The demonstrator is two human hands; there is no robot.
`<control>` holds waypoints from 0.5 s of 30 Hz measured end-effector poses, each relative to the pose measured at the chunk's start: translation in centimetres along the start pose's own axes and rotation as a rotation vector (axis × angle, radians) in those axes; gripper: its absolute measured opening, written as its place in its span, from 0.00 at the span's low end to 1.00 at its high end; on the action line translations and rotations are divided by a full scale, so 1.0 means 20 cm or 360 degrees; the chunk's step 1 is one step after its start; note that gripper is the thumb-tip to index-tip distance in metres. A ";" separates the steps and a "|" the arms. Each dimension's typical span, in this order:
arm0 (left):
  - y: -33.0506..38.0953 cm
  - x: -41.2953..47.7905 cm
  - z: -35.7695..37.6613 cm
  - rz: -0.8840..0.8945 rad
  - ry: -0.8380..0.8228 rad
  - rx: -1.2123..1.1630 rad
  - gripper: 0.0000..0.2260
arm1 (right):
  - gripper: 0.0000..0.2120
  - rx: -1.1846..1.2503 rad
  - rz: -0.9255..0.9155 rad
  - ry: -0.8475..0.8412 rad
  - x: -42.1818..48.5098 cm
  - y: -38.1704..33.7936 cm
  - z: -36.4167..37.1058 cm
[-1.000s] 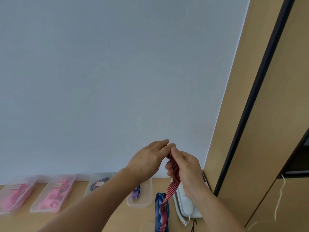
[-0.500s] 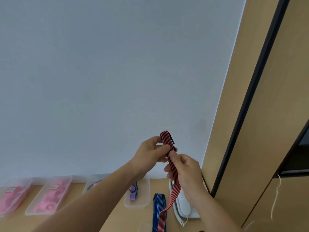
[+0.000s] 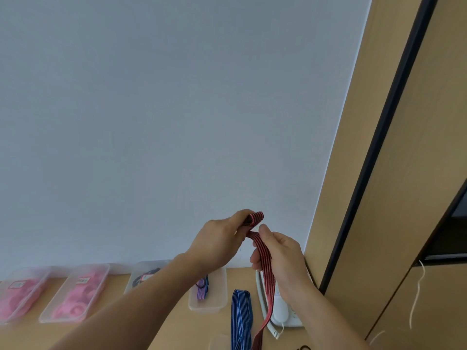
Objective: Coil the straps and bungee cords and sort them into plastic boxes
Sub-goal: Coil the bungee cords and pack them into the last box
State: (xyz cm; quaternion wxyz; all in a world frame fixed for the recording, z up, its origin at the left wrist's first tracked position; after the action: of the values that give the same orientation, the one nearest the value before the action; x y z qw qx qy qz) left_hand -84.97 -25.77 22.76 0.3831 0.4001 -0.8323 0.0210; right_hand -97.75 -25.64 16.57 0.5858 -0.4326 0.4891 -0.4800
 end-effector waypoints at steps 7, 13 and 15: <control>0.15 -0.07 0.00 0.0609 0.0028 0.0331 0.20 | 0.29 -0.0070 -0.0086 -0.0027 -0.03 -0.04 0.02; 0.08 -0.07 -0.03 0.0457 0.0150 0.0186 0.26 | 0.25 -0.0104 -0.0176 0.0003 -0.06 -0.06 0.02; -0.06 -0.07 0.00 -0.0160 0.0095 -0.0503 0.26 | 0.20 -0.0083 -0.0240 0.0023 -0.06 -0.09 0.02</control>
State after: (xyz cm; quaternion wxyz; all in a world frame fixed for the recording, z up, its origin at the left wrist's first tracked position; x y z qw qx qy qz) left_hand -83.65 -25.62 21.47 0.4665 0.3751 -0.7924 -0.1175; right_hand -97.73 -24.72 18.60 0.5330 -0.4799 0.4718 -0.5129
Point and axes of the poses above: each hand's wrist, its own x-axis towards the middle knuckle, its own z-axis out of the palm, y = z × x, the point moved 9 cm from there along x, towards the middle knuckle, and after that the axes turned 8 degrees about z, right-handed, at the moved point
